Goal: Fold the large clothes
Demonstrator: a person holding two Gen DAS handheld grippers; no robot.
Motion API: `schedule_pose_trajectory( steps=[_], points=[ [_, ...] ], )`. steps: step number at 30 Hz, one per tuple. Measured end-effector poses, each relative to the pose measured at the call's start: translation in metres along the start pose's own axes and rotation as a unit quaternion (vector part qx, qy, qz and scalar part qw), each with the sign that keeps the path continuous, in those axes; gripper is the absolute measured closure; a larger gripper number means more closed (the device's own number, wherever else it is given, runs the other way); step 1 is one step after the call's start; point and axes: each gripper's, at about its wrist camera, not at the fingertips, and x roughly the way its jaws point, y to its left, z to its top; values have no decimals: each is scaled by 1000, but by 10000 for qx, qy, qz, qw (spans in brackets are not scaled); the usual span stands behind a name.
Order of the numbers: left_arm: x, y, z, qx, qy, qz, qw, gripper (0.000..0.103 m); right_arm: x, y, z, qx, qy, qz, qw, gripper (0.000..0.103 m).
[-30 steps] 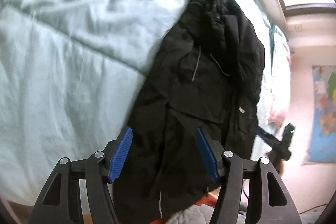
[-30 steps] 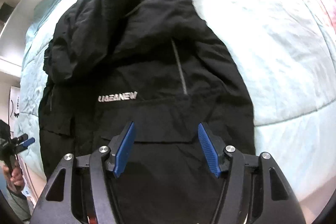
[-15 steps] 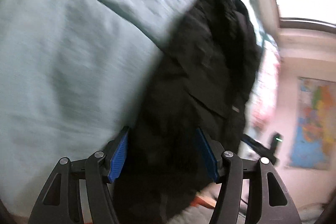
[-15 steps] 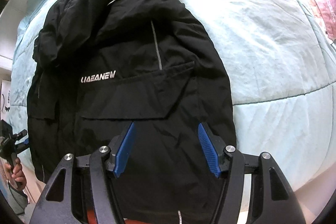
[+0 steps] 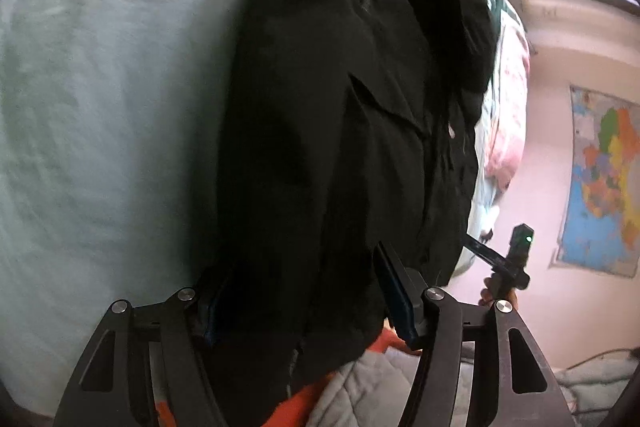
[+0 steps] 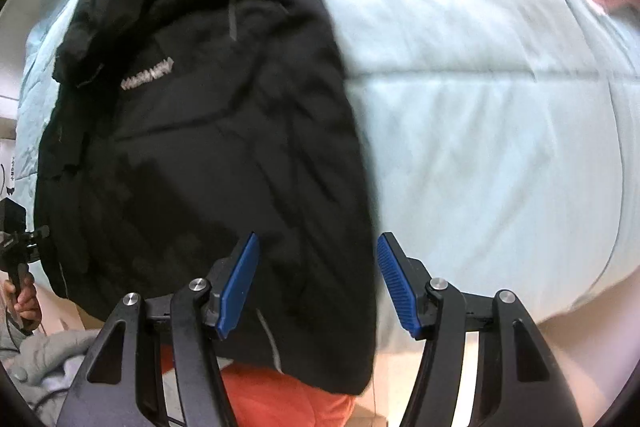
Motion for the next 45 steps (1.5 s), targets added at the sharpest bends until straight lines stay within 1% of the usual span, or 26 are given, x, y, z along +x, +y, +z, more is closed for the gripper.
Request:
schedule_pose_trajectory(
  steps=[3,4,5,6,7,8,10,11,13,15,17,19,21,22,23,24,25,26,27,28,29,32,37,38,42,45],
  points=[
    [0,-20,1,140,48,-230,9996,38,13,-9,-16,157,180,77,9997,38],
    [-2,-28,3,201,56,-378,9991,38,16,-11,-20,199,213,128,9995,39],
    [-3,-36,2,219,36,-573,9981,38,19,-12,-23,248,251,277,9990,43],
    [-8,-41,3,234,-13,-823,9963,38,19,-11,-26,246,256,474,9982,58],
    [-14,-46,4,261,-90,-1084,9937,38,15,-7,-28,151,224,639,9976,62],
    [-17,-52,5,282,-146,-1223,9920,38,11,-4,-30,57,175,670,9976,62],
    [-23,-56,7,338,-203,-1365,9898,38,-1,5,-35,-199,58,765,9969,63],
    [-21,-57,8,350,-172,-1320,9905,38,-4,6,-37,-232,53,814,9964,63],
    [-9,-55,7,329,9,-936,9951,38,-5,4,-41,-247,84,872,9958,63],
    [2,-49,2,295,218,-599,9975,39,4,-3,-46,-139,240,870,9958,61],
    [9,-41,-4,257,406,-403,9980,38,13,-11,-49,-7,396,911,9951,59],
    [15,-34,-11,223,631,-199,9976,39,22,-20,-54,161,519,974,9938,53],
    [19,-30,-17,255,754,84,9968,39,27,-26,-60,369,598,1114,9913,47],
    [18,-28,-17,219,767,154,9967,39,29,-30,-60,495,626,1214,9894,46],
    [15,-29,-16,173,721,164,9971,39,28,-31,-61,531,617,1275,9885,46],
    [13,-29,-15,129,638,146,9978,39,24,-30,-61,499,581,1315,9883,50],
    [6,-32,-13,99,477,96,9988,40,21,-30,-62,437,553,1299,9890,69],
    [1,-35,-12,108,365,28,9993,51,15,-25,-61,339,498,1327,9893,78],
    [-8,-40,-10,155,224,-83,9996,59,7,-22,-60,298,405,1441,9883,84],
    [-18,-47,-8,233,86,-166,9996,73,-3,-18,-59,249,276,1452,9887,85],
    [-26,-51,-6,293,-27,-222,9993,81,-12,-17,-58,199,193,1461,9889,86],
    [-60,-63,7,348,-524,-475,9969,87,-49,-14,-51,165,-251,1840,9825,87],
    [-113,-92,32,445,-1277,-1017,9856,88,-108,-8,-17,49,-1008,2018,9742,87],
    [-111,-103,35,467,-1362,-1098,9835,88,-118,-8,-10,15,-1128,2049,9723,87],
    [-132,-131,53,687,-1627,-1266,9761,88,-155,-1,29,-104,-1649,2207,9612,87],
    [-148,-143,69,764,-1807,-1481,9693,87,-177,8,60,-151,-1991,2284,9529,87]
  ],
)
